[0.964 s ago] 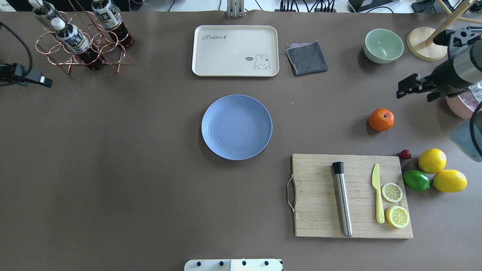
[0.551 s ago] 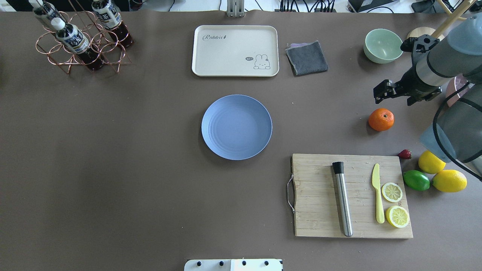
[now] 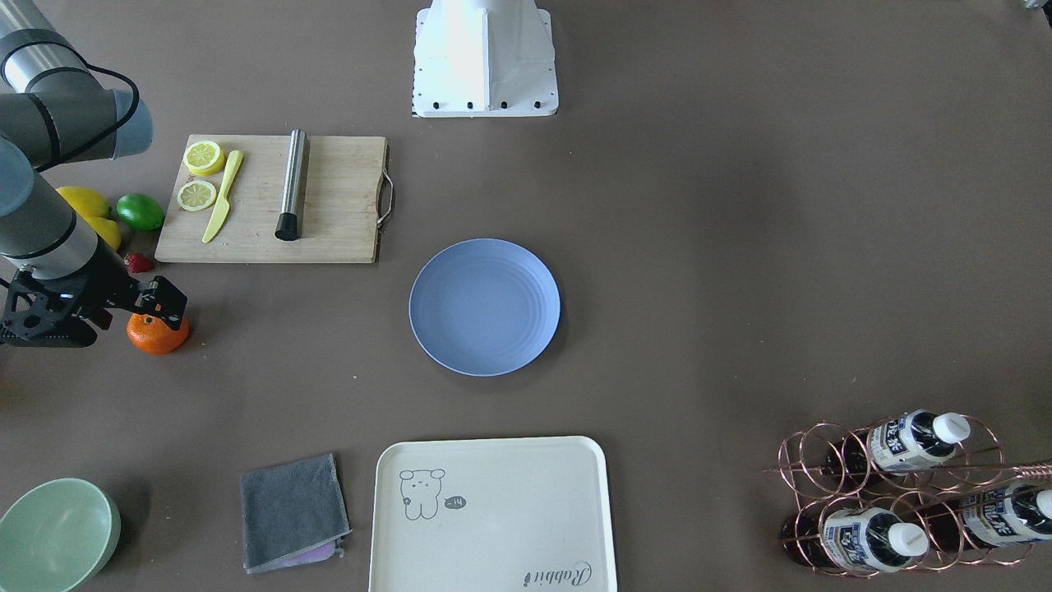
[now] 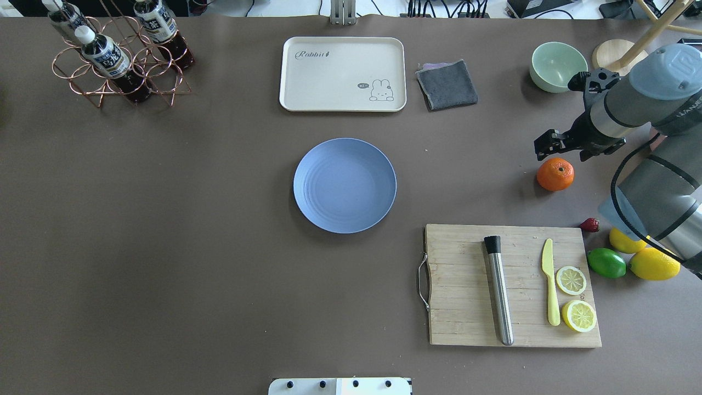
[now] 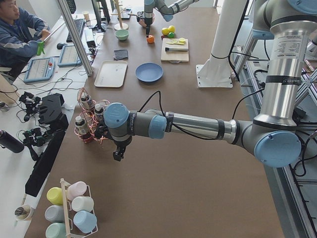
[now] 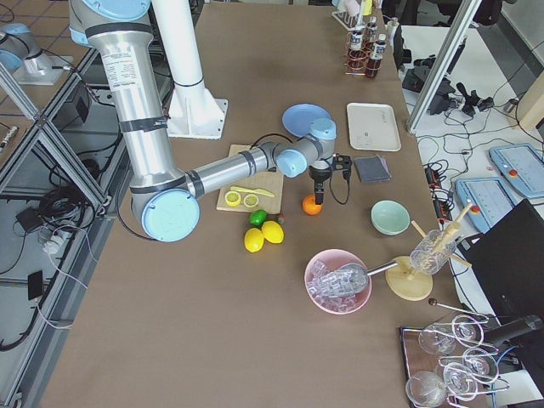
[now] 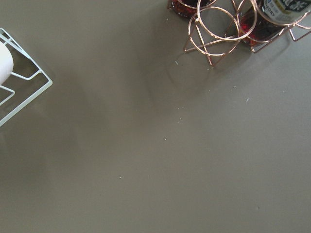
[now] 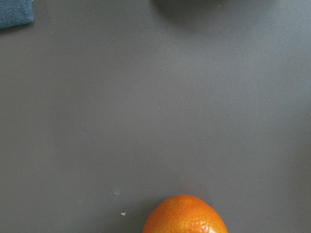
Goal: Pick orange to plate
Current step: 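Lower the right gripper and grasp the orange tangerine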
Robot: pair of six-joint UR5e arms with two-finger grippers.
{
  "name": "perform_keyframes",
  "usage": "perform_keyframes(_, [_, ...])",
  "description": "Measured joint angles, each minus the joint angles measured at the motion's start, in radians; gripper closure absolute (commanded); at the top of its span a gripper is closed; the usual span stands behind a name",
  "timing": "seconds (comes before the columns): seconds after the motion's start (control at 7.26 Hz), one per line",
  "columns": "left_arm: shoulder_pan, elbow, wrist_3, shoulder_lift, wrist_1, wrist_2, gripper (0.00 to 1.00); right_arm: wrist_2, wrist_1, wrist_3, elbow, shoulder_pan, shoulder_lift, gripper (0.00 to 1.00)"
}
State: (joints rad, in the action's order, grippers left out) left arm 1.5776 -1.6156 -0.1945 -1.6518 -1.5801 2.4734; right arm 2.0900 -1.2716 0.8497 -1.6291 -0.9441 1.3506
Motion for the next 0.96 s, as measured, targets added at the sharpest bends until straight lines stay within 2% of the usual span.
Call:
perform_keyframes(0.28, [0.001, -0.002, -0.002, 0.009, 0.001, 0.005, 0.00, 0.001, 0.055, 0.006, 0.035, 0.009, 0.012, 0.04])
perform_keyframes(0.69, [0.001, -0.004, -0.003, 0.019, 0.001, 0.006, 0.00, -0.002, 0.064, 0.009, 0.045, 0.028, 0.016, 0.04])
perform_keyframes(0.83, [0.001, -0.004, -0.003, 0.022, 0.000, 0.006, 0.00, -0.003, 0.064, 0.010, 0.047, 0.035, 0.016, 0.05])
perform_keyframes(0.96, [0.001, -0.004, -0.003, 0.022, 0.000, 0.006, 0.00, -0.004, 0.065, 0.011, 0.049, 0.043, 0.016, 0.11])
